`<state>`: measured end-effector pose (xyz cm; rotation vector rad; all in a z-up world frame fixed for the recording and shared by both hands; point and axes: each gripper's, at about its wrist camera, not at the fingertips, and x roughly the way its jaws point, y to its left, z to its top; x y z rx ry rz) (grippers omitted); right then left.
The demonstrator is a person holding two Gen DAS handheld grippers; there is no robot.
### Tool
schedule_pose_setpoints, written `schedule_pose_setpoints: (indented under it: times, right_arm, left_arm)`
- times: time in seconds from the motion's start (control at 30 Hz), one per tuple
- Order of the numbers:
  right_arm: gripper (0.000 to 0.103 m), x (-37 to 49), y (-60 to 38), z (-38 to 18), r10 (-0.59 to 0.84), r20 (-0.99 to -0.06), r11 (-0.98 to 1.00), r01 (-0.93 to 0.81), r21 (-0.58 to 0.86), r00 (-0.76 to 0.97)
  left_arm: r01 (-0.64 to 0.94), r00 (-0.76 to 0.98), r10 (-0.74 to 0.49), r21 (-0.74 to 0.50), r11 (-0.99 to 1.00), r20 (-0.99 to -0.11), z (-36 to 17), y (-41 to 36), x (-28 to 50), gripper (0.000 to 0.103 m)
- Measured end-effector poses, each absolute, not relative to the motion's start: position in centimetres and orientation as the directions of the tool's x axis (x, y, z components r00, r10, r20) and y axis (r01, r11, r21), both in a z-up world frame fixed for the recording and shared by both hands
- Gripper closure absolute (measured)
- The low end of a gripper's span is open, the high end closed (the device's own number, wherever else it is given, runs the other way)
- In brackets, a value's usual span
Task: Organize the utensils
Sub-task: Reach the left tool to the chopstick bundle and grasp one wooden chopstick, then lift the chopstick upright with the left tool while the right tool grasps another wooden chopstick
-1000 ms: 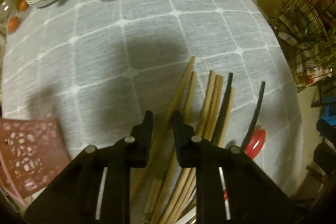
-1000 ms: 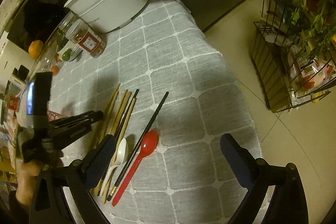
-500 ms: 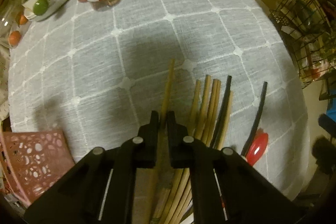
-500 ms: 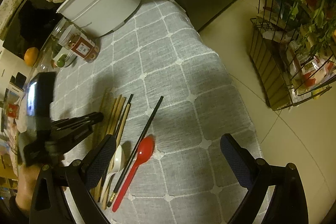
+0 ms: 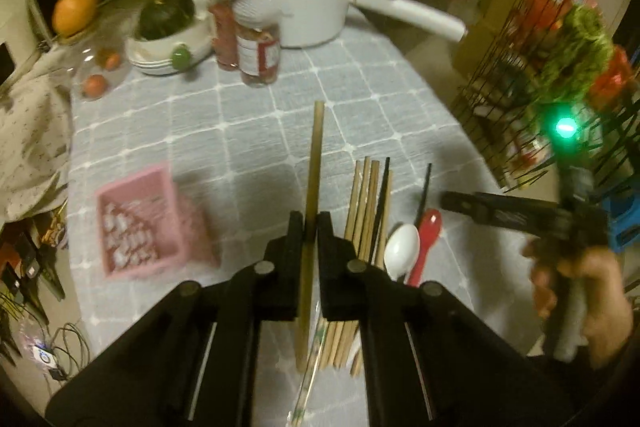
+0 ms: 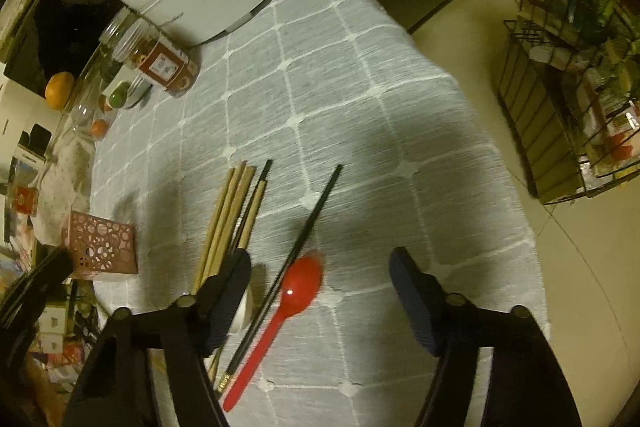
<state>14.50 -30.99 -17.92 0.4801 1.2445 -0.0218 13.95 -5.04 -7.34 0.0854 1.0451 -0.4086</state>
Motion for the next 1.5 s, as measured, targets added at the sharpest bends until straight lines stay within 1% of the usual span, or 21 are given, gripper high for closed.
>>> schedule_pose_setpoints:
  times: [0.03,0.07,0.1,0.13,0.23,0.4,0.5,0.6,0.7,0.8,0.87,1.0,1.07,1.2,1.4,1.5]
  right_arm:
    - [0.041,14.7,-30.5,-17.9,0.246,-0.909,0.903,0.262,0.342,0.338]
    - [0.043,14.9,-30.1,-17.9,0.253,-0.905,0.902,0.254,0.349,0.343]
    - [0.047,15.0,-29.7,-17.8,0.267,-0.899,0.9,0.244,0.361,0.346]
    - [0.053,15.2,-29.2,-17.8,0.287,-0.892,0.896,0.231,0.378,0.349]
    - [0.063,15.6,-27.7,-17.5,0.345,-0.867,0.88,0.197,0.432,0.359]
    - [0.074,17.2,-24.4,-17.9,0.386,-0.855,0.878,0.146,0.456,0.347]
    - [0.079,18.3,-22.9,-18.3,0.403,-0.849,0.875,0.13,0.467,0.341]
    - [0.08,19.6,-21.6,-19.3,0.393,-0.861,0.886,0.12,0.449,0.322]
    - [0.08,20.4,-20.9,-20.3,0.318,-0.902,0.918,0.142,0.37,0.291]
    - [0.08,21.2,-20.2,-20.8,0.26,-0.924,0.942,0.137,0.306,0.28]
    - [0.081,21.5,-19.7,-20.9,0.238,-0.929,0.953,0.117,0.28,0.282]
    - [0.081,22.1,-18.1,-20.8,0.158,-0.948,0.981,0.068,0.184,0.277]
    - [0.081,22.2,-18.2,-20.9,0.185,-0.943,0.975,0.068,0.211,0.276]
    - [0.081,22.1,-19.6,-21.3,0.314,-0.911,0.925,0.129,0.357,0.267]
    - [0.081,22.1,-20.7,-21.3,0.26,-0.927,0.938,0.158,0.309,0.271]
    - [0.083,21.8,-20.9,-21.4,0.238,-0.934,0.945,0.158,0.287,0.268]
  left_arm:
    - [0.361,0.445,-0.297,-0.134,0.923,-0.845,-7.1,-4.5,13.4,0.096]
    - [0.353,0.455,-0.305,-0.145,0.924,-0.837,-7.1,-4.3,13.1,0.096]
    - [0.345,0.463,-0.315,-0.159,0.925,-0.829,-6.8,-3.5,12.6,0.096]
    - [0.33,0.477,-0.325,-0.176,0.927,-0.817,-6.3,-2.6,11.9,0.096]
    - [0.291,0.517,-0.364,-0.241,0.926,-0.775,-5.3,-0.1,10.5,0.096]
    - [0.249,0.562,-0.394,-0.306,0.919,-0.727,-4.4,2.2,9.2,0.096]
    - [0.248,0.59,-0.381,-0.288,0.925,-0.712,-3.8,2.6,8.9,0.096]
    - [0.251,0.601,-0.362,-0.261,0.932,-0.713,-3.9,2.8,8.8,0.096]
    - [0.251,0.601,-0.357,-0.255,0.934,-0.715,-4.0,3.2,8.6,0.096]
    - [0.246,0.599,-0.355,-0.257,0.935,-0.717,-4.2,3.8,8.7,0.096]
    - [0.238,0.6,-0.351,-0.259,0.936,-0.719,-4.3,4.0,8.8,0.096]
    - [0.216,0.597,-0.34,-0.263,0.94,-0.726,-4.8,4.4,9.1,0.096]
    - [0.212,0.596,-0.339,-0.264,0.941,-0.728,-4.8,4.5,9.1,0.096]
    - [0.209,0.598,-0.337,-0.264,0.942,-0.727,-4.7,4.7,8.9,0.096]
    - [0.209,0.596,-0.336,-0.264,0.942,-0.729,-4.8,4.9,8.9,0.096]
    - [0.203,0.593,-0.331,-0.261,0.944,-0.734,-4.9,5.2,8.8,0.096]
